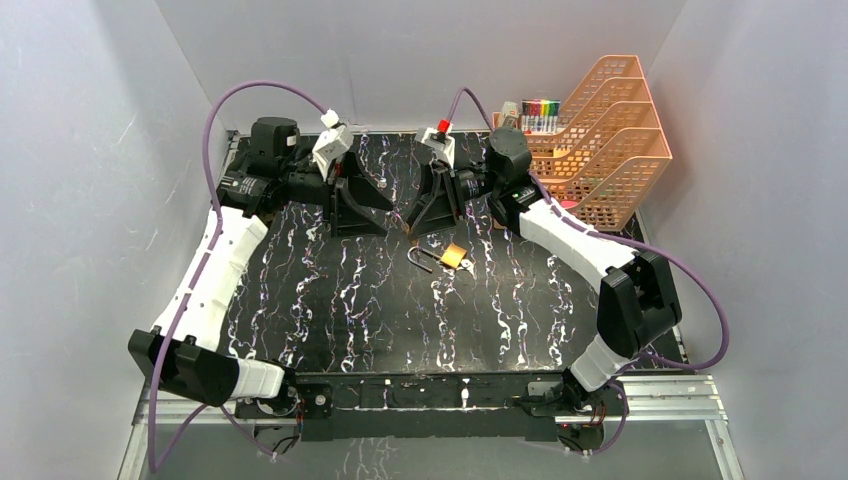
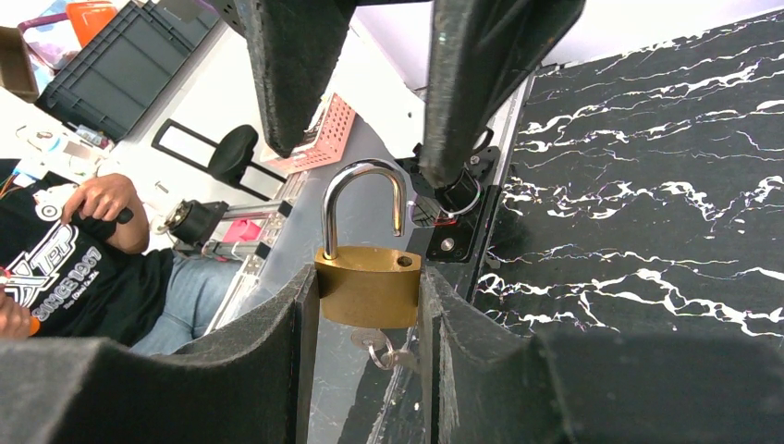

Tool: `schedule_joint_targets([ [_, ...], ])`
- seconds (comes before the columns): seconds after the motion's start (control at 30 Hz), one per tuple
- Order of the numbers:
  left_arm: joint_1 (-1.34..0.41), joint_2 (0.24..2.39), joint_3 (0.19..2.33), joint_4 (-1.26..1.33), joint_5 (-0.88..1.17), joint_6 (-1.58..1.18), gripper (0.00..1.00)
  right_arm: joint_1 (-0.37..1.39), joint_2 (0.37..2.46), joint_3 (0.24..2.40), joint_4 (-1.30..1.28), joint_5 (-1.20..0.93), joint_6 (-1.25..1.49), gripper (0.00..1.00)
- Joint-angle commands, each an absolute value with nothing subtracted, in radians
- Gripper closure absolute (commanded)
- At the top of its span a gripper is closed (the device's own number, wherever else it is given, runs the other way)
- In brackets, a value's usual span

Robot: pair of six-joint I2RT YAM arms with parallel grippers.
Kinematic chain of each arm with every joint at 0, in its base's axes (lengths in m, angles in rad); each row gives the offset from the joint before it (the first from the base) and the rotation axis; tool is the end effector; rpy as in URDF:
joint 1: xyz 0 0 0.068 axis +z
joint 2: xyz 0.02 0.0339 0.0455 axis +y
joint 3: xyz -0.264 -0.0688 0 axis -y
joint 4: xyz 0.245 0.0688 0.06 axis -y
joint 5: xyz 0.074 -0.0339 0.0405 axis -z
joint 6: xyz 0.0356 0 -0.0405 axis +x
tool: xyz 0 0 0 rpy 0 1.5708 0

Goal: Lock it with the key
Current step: Lock the lock.

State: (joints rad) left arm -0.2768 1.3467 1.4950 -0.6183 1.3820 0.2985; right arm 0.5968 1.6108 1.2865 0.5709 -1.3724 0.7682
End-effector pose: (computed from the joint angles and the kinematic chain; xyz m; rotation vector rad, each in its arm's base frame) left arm 0.2470 -0.1065 0.4299 1.2747 1.3485 -1.3574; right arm 0.2785 0.2315 0.3759 -1.2592 1.4230 1.8926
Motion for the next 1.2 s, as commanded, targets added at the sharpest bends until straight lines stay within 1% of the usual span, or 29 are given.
schedule_joint_targets([
  [0.0, -0.274, 1.324, 1.481, -0.595, 1.467, 0.309, 0.37, 0.593, 1.599, 1.342, 0.613, -1.382, 0.777, 1.0],
  [0.1, -0.274, 1.328, 1.48, -0.593, 1.481, 0.312, 0.42, 0.595, 1.604, 1.342, 0.62, -1.38, 0.784, 1.0],
  [0.17, -0.274, 1.332, 1.48, -0.591, 1.48, 0.311, 0.42, 0.595, 1.607, 1.343, 0.63, -1.38, 0.793, 1.0],
  [0.23, -0.275, 1.337, 1.477, -0.59, 1.472, 0.307, 0.4, 0.595, 1.612, 1.344, 0.641, -1.38, 0.802, 1.0],
  [0.33, -0.279, 1.345, 1.471, -0.586, 1.465, 0.305, 0.31, 0.595, 1.62, 1.345, 0.655, -1.38, 0.814, 1.0],
  [0.4, -0.283, 1.349, 1.469, -0.58, 1.473, 0.305, 0.31, 0.595, 1.627, 1.345, 0.663, -1.381, 0.823, 1.0],
  [0.43, -0.286, 1.35, 1.468, -0.575, 1.478, 0.305, 0.33, 0.596, 1.629, 1.345, 0.668, -1.38, 0.827, 1.0],
  [0.47, -0.288, 1.352, 1.467, -0.571, 1.483, 0.305, 0.38, 0.596, 1.631, 1.345, 0.673, -1.38, 0.83, 1.0],
  [0.53, -0.29, 1.355, 1.467, -0.566, 1.485, 0.3, 0.5, 0.596, 1.635, 1.347, 0.678, -1.381, 0.837, 1.0],
  [0.57, -0.29, 1.355, 1.465, -0.565, 1.484, 0.298, 0.53, 0.597, 1.637, 1.348, 0.679, -1.38, 0.838, 1.0],
  [0.73, -0.29, 1.353, 1.451, -0.556, 1.471, 0.29, 0.61, 0.599, 1.648, 1.351, 0.694, -1.375, 0.85, 1.0],
  [0.8, -0.291, 1.353, 1.447, -0.553, 1.47, 0.288, 0.68, 0.6, 1.652, 1.353, 0.707, -1.374, 0.859, 1.0],
  [0.83, -0.292, 1.353, 1.443, -0.553, 1.47, 0.288, 0.7, 0.601, 1.653, 1.353, 0.714, -1.375, 0.865, 1.0],
  [1.0, -0.308, 1.356, 1.425, -0.536, 1.471, 0.277, 0.74, 0.603, 1.652, 1.347, 0.724, -1.379, 0.87, 1.0],
  [1.1, -0.34, 1.366, 1.413, -0.514, 1.471, 0.272, 0.83, 0.603, 1.657, 1.346, 0.726, -1.38, 0.872, 1.0],
  [1.13, -0.353, 1.369, 1.407, -0.505, 1.466, 0.268, 0.88, 0.603, 1.661, 1.347, 0.729, -1.382, 0.873, 1.0],
  [1.17, -0.365, 1.372, 1.402, -0.496, 1.46, 0.264, 0.94, 0.603, 1.663, 1.347, 0.732, -1.383, 0.877, 1.0],
])
